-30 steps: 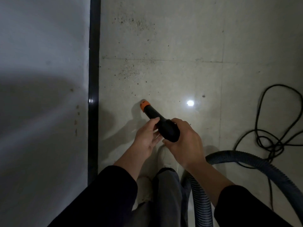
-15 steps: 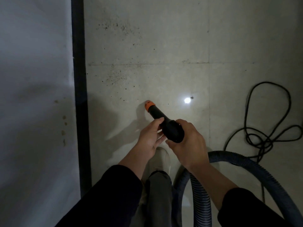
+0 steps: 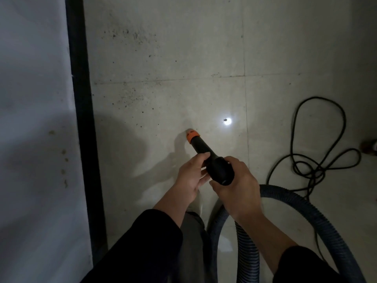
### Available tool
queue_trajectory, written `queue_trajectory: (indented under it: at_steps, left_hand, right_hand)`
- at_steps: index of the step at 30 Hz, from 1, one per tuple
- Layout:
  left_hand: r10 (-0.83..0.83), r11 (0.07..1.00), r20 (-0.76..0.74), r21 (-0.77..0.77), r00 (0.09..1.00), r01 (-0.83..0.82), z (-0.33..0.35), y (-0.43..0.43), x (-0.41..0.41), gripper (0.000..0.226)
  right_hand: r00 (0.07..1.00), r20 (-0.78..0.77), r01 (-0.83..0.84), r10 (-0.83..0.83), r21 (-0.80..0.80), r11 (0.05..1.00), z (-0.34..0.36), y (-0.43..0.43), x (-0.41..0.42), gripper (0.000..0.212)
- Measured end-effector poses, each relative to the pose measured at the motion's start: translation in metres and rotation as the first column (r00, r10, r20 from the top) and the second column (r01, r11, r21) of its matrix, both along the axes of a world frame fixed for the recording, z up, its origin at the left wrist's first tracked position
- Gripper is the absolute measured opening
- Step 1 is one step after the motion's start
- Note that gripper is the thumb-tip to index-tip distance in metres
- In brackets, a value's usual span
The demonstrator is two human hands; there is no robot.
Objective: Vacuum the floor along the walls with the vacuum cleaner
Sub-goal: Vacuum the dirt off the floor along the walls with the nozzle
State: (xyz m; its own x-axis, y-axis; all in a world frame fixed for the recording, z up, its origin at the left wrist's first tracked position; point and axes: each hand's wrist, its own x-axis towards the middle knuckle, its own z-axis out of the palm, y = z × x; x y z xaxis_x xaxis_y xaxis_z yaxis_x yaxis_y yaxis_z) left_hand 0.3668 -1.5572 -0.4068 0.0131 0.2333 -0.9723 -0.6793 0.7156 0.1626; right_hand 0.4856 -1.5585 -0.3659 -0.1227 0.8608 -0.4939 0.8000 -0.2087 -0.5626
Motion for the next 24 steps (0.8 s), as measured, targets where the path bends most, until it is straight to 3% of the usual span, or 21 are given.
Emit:
queue_trajectory:
  at_steps: [8,20,24]
  left_hand:
    - [0.038,0.999,-0.037,-0.037,0.999,-0.040,0.002,-0.010,-0.021,0.013]
    - [0.142,0.989,-0.061,-0.041,0.988,-0.144,0.006,-0.034,-0.077,0.022]
    - [0.121,0.992,-0.065,-0.014,0.990,-0.123,0.003,-0.030,-0.087,0.034]
  right_hand:
    - [0.998,-0.032,-0.060,0.060,-0.010,0.998,0.001,-0.002,-0.020,0.047]
    - [0.983,-0.093,-0.165,0.161,-0.042,0.985,-0.009,-0.017,-0.076,0.050]
    - [0.985,-0.083,-0.151,0.149,-0.023,0.988,-0.011,-0.015,-0.083,0.051]
